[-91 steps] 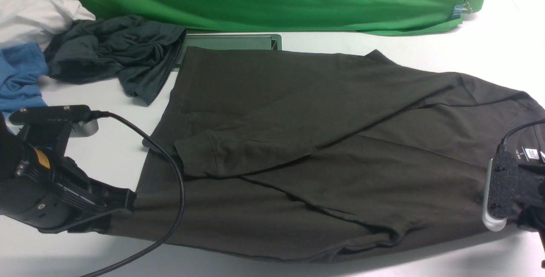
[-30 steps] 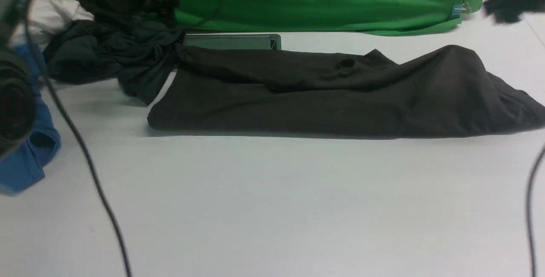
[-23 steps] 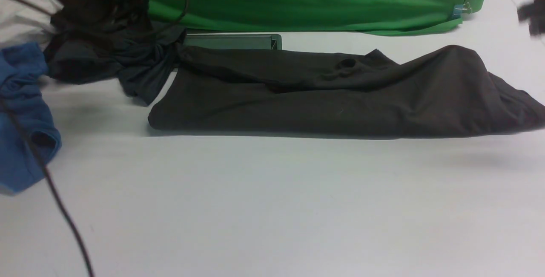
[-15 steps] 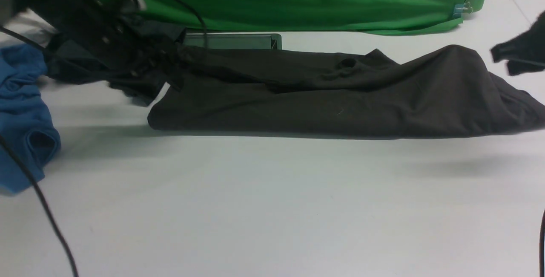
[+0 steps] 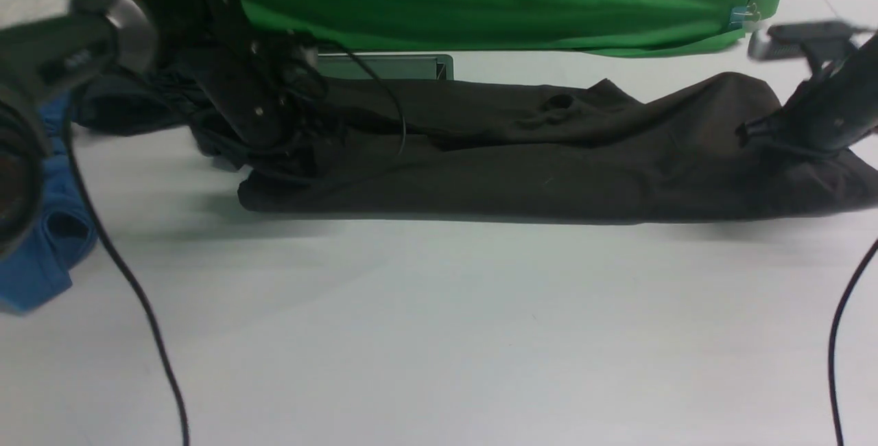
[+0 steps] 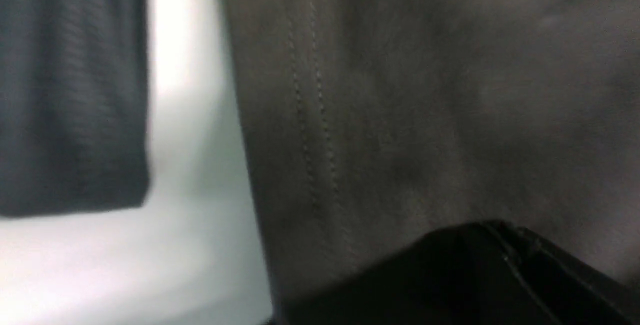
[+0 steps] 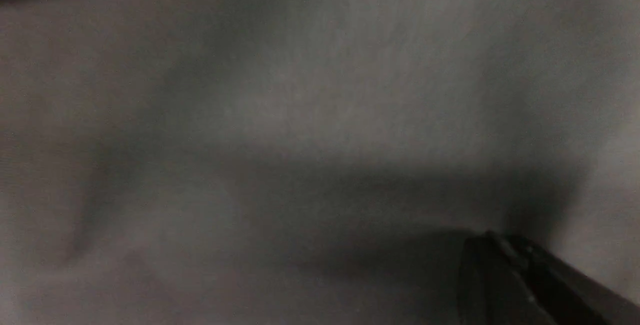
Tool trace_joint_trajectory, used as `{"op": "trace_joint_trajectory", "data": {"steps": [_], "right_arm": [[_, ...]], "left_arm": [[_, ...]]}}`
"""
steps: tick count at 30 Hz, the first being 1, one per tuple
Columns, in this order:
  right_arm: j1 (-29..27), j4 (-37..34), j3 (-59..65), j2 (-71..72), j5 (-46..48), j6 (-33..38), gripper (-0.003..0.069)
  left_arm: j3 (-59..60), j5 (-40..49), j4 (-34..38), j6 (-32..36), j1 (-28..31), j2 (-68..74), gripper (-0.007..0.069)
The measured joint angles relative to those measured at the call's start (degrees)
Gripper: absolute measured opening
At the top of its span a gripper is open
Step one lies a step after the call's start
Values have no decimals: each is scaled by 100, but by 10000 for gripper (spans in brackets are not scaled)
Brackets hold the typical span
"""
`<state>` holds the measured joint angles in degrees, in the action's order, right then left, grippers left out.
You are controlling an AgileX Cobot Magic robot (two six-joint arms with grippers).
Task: Fold a long-sleeved shirt on a white desktop.
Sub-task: 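Grasp the waist and leg ends of the folded dark trousers and straighten them on the table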
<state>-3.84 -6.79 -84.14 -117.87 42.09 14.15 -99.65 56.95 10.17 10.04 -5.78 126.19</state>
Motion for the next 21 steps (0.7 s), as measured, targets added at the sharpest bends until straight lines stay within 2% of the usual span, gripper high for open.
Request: {"op": "trace_joint_trajectory", "data": {"steps": [5,11,21], "right_arm": [[0,-6,21,-234,44,21,20],[0,-50,477,-108,-351,54,27],[0,-190,2046,767,-1221,8,36]], "left_arm": [[0,27,-112,-159,-11,95,19],[389,-246,-140,-262,-17,-35,19],[2476,-1447,-109,-566,-17,-1114,20]]}}
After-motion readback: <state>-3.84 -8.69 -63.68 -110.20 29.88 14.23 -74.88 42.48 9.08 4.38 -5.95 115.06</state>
